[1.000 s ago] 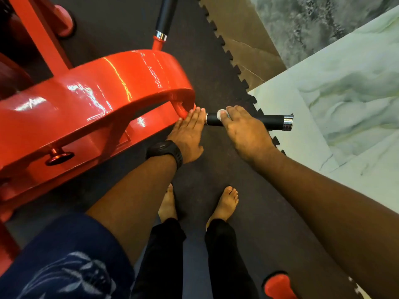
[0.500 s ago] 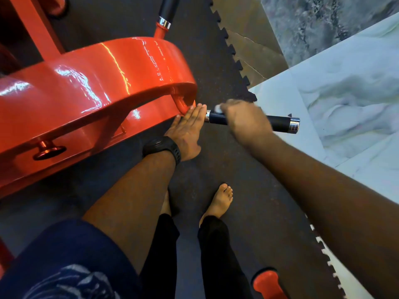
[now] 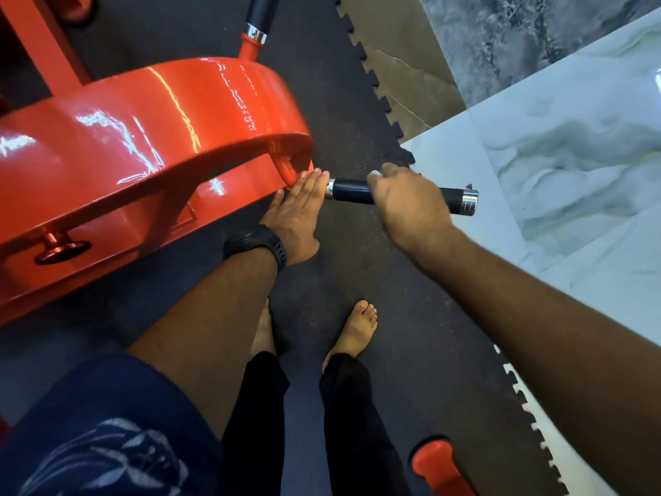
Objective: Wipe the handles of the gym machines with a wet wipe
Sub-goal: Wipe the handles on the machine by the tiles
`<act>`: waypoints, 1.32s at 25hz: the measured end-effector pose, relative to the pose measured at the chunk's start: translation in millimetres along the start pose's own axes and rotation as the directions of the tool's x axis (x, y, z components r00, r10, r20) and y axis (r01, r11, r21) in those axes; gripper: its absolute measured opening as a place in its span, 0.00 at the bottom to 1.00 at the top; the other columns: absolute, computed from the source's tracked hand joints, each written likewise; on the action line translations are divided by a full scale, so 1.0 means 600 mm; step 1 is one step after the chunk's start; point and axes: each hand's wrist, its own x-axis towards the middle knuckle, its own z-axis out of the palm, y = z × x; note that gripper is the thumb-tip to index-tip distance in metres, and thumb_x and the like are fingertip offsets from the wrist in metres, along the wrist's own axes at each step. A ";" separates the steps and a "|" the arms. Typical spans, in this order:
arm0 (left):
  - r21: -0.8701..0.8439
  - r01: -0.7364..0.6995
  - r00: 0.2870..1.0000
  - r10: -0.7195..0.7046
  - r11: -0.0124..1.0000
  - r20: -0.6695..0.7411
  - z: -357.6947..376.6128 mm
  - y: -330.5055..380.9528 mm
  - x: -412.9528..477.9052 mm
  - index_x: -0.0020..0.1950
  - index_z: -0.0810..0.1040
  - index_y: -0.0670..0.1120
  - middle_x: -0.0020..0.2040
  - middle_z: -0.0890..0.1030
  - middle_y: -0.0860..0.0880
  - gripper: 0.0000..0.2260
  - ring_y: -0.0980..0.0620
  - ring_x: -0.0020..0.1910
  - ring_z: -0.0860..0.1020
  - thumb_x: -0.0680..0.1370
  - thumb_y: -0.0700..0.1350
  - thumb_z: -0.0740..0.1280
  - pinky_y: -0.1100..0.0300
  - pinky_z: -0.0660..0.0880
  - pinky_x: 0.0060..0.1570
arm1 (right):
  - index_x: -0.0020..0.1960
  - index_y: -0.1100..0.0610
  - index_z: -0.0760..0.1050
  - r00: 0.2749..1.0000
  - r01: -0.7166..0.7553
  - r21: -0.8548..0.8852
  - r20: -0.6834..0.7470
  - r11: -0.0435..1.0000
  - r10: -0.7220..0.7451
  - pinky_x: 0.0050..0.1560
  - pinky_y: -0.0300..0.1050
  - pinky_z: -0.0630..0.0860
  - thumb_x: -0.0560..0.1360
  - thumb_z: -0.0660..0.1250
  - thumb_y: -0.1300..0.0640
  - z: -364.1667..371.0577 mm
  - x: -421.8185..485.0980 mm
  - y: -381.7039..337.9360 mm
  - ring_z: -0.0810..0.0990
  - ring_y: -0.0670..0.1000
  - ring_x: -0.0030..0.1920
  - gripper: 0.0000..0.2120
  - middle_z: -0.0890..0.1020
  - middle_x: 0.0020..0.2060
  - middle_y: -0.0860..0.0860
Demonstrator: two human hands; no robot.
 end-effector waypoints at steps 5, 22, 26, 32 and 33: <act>0.024 0.009 1.000 -0.009 1.000 0.013 -0.002 0.001 0.003 0.80 0.33 0.50 0.81 0.36 0.55 0.50 0.53 0.80 0.37 0.74 0.40 0.69 0.47 0.42 0.78 | 0.64 0.59 0.75 0.984 -0.180 0.003 0.002 0.984 0.180 0.52 0.51 0.76 0.78 0.65 0.64 -0.014 -0.026 0.057 0.79 0.62 0.55 0.15 0.78 0.56 0.59; 0.001 0.017 1.000 -0.017 1.000 -0.006 -0.005 0.003 0.003 0.81 0.37 0.48 0.82 0.40 0.51 0.51 0.51 0.81 0.40 0.73 0.42 0.73 0.42 0.48 0.78 | 0.71 0.62 0.70 0.971 -0.058 -0.029 -0.232 0.998 0.049 0.60 0.55 0.75 0.73 0.74 0.60 0.032 -0.085 0.051 0.74 0.61 0.63 0.29 0.76 0.65 0.60; -0.024 0.040 0.999 -0.040 0.999 -0.015 -0.001 0.010 0.002 0.81 0.37 0.48 0.82 0.39 0.51 0.52 0.50 0.81 0.40 0.73 0.42 0.74 0.41 0.47 0.78 | 0.76 0.60 0.60 0.989 0.008 -0.002 -0.147 1.000 -0.008 0.65 0.52 0.73 0.77 0.70 0.60 0.029 -0.093 0.042 0.67 0.59 0.71 0.31 0.67 0.71 0.59; -0.010 0.045 0.999 -0.045 0.999 0.003 -0.006 0.017 0.003 0.81 0.36 0.49 0.82 0.38 0.52 0.51 0.51 0.80 0.39 0.74 0.41 0.72 0.41 0.45 0.78 | 0.75 0.62 0.61 0.993 -0.057 0.026 -0.098 0.998 0.059 0.62 0.53 0.76 0.77 0.67 0.63 0.018 -0.067 0.013 0.65 0.60 0.73 0.29 0.66 0.72 0.62; -0.014 0.049 0.999 -0.049 0.999 0.015 -0.007 0.018 0.003 0.81 0.36 0.48 0.82 0.38 0.52 0.50 0.51 0.80 0.39 0.74 0.41 0.72 0.41 0.45 0.78 | 0.75 0.63 0.61 0.995 0.019 -0.009 -0.097 1.000 -0.019 0.60 0.53 0.76 0.77 0.66 0.64 0.020 -0.059 -0.012 0.66 0.60 0.72 0.28 0.67 0.71 0.62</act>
